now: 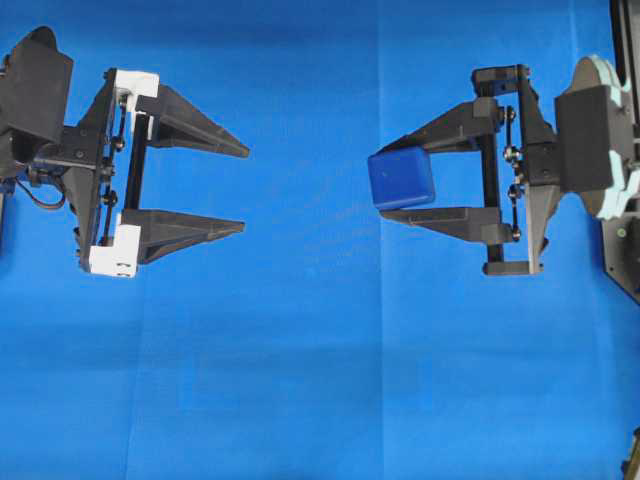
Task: Handover the blue block to the right arm after grasping it with the left arm, then place it in the designated position.
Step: 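Carry the cube with the right gripper and rotate it downward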
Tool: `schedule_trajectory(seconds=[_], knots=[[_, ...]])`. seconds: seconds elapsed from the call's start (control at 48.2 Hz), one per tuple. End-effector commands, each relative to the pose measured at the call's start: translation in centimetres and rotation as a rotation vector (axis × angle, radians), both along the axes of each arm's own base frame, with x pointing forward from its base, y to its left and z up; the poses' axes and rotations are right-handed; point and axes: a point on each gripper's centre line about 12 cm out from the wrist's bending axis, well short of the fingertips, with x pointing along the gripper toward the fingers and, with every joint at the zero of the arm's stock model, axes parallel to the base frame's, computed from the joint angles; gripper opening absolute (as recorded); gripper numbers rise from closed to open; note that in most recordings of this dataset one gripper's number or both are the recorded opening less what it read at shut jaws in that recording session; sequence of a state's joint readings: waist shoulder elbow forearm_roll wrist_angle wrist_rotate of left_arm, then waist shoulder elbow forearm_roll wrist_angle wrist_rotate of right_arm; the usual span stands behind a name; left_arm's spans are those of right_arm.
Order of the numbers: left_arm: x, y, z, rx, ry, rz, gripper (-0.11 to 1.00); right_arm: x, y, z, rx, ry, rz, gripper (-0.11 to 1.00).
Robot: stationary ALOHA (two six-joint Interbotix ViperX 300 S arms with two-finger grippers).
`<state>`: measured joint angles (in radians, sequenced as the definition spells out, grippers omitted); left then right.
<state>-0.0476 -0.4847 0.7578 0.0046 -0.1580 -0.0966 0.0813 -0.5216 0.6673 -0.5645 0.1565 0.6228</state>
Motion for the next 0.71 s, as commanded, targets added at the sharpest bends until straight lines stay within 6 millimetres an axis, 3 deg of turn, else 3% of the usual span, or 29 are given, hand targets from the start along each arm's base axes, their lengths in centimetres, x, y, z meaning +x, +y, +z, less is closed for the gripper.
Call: schedule_trajectory(seconds=[0.0,0.394,0.685], knots=[[0.1,0.0,1.3,-0.003,-0.037,0.002,0.93,-0.2,-0.1,0.6,0.016,0.001,-0.016,0.36],[0.1,0.0,1.5,-0.008,-0.041,0.002,0.93,-1.5,0.4,-1.9,0.016,0.226,-0.097,0.36],[0.1,0.0,1.5,-0.008,-0.043,0.000,0.93,-1.6,0.4,-2.1,0.024,0.241,-0.103,0.36]])
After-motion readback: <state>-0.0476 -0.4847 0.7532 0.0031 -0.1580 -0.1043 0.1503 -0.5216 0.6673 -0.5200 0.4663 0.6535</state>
